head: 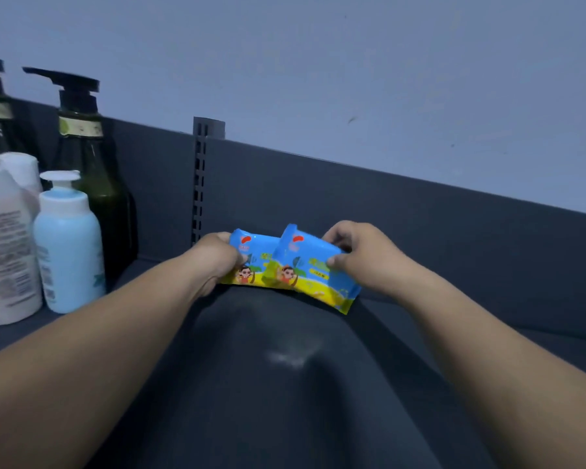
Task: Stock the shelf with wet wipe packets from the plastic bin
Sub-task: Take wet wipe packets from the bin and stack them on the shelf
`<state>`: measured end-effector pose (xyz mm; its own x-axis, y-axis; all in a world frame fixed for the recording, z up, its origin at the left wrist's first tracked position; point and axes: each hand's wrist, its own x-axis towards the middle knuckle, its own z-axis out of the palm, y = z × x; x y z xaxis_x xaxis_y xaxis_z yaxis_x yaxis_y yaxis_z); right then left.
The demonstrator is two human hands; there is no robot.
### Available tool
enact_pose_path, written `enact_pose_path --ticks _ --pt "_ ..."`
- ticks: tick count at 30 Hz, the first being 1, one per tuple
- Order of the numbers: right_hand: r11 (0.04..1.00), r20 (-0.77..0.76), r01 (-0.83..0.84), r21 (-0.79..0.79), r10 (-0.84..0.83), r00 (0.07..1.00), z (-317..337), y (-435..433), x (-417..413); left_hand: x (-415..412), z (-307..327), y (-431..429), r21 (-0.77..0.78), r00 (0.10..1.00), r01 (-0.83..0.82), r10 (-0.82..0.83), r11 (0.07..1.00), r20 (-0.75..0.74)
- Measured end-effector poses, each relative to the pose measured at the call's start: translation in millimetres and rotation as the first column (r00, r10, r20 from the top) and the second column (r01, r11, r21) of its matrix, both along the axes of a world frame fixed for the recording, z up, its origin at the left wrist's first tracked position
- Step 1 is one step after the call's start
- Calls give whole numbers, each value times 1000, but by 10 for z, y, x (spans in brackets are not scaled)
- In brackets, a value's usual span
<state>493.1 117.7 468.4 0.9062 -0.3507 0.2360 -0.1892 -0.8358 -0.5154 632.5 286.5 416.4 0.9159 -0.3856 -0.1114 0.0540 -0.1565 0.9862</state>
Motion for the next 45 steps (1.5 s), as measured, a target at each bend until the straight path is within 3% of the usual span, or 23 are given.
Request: enact_pose_path --ticks 7,10,13,17,22,27,35,37,40,45 --pt "992 -76 2 -127 -12 997 -210 153 374 175 -61 -106 103 1000 -21 19 994 25" --pt "969 12 55 -242 -54 998 -284 215 466 175 -71 -173 126 998 -37 29 991 61" --pt "898 154 233 -373 -188 970 -404 262 440 180 -62 -188 181 995 -33 15 983 97" --pt "899 105 354 -259 -338 935 -463 264 324 158 0 -133 263 997 -2 -20 965 80" --pt "928 -50 362 84 -359 932 -541 287 291 90 -27 -77 392 987 55 -111 918 121" --pt "946 -22 318 71 -317 948 -546 383 303 110 -48 -81 394 967 -10 -92 919 238" --pt "936 -77 322 143 -314 946 -545 346 102 -38 -24 40 448 949 -76 -74 891 307" --pt "938 -51 320 136 -315 948 -530 350 33 -131 31 46 469 898 -182 -48 864 438" --pt "944 -16 316 92 -316 949 -511 345 -107 -318 93 19 450 748 -288 -95 845 657" --pt "952 11 298 -65 -298 954 -473 223 -516 -783 145 -164 495 507 -250 -324 832 799"
